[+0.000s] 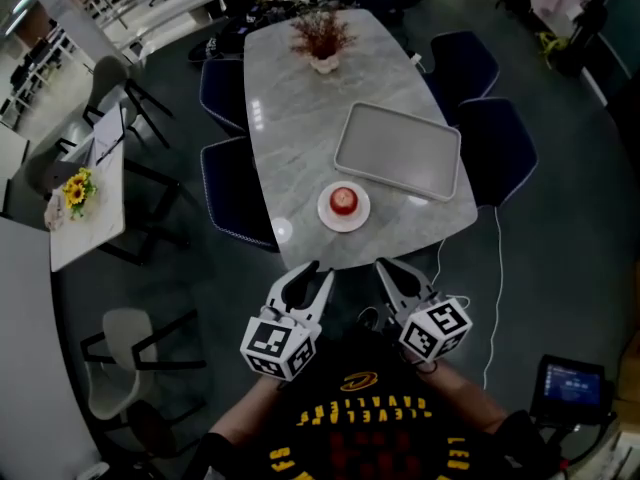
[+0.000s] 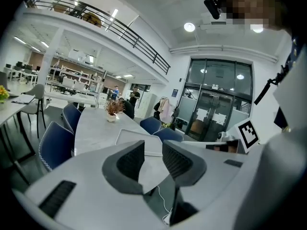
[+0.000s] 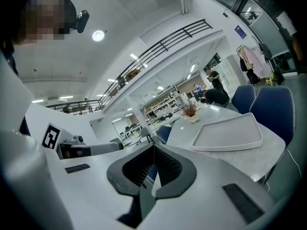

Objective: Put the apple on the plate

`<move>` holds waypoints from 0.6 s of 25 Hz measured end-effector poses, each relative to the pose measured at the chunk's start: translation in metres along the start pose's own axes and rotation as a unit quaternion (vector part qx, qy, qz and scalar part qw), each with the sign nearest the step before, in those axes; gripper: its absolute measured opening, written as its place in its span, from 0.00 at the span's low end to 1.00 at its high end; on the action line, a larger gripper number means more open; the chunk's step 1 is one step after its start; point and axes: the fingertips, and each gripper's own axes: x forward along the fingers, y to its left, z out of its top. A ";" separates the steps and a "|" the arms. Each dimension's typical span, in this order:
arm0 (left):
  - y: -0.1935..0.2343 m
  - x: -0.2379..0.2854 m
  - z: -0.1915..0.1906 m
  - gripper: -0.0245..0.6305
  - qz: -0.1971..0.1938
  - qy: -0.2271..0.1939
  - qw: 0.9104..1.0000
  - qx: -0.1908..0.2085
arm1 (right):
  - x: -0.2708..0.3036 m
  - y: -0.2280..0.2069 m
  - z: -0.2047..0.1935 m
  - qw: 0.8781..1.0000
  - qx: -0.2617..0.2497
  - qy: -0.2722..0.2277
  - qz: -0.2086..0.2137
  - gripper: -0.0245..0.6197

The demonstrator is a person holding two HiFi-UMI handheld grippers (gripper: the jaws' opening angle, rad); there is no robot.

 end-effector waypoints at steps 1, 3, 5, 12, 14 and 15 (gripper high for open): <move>0.002 0.004 0.000 0.22 0.008 0.000 1.000 -0.001 | 0.002 -0.006 0.000 1.000 0.001 0.004 0.003 0.05; 0.006 0.013 0.000 0.22 0.023 0.002 1.000 -0.004 | 0.005 -0.018 -0.001 1.000 0.007 0.012 0.005 0.05; 0.014 0.021 -0.003 0.22 0.036 0.008 0.999 -0.007 | 0.010 -0.030 -0.005 1.000 0.018 0.021 0.006 0.05; 0.063 0.052 -0.031 0.22 0.063 0.050 0.995 -0.056 | 0.038 -0.074 -0.024 0.998 0.036 0.056 -0.011 0.05; 0.077 0.060 -0.039 0.22 0.065 0.060 0.994 -0.065 | 0.043 -0.083 -0.030 0.997 0.045 0.063 -0.021 0.05; 0.084 0.064 -0.042 0.22 0.067 0.064 0.993 -0.068 | 0.044 -0.087 -0.033 0.996 0.050 0.066 -0.026 0.05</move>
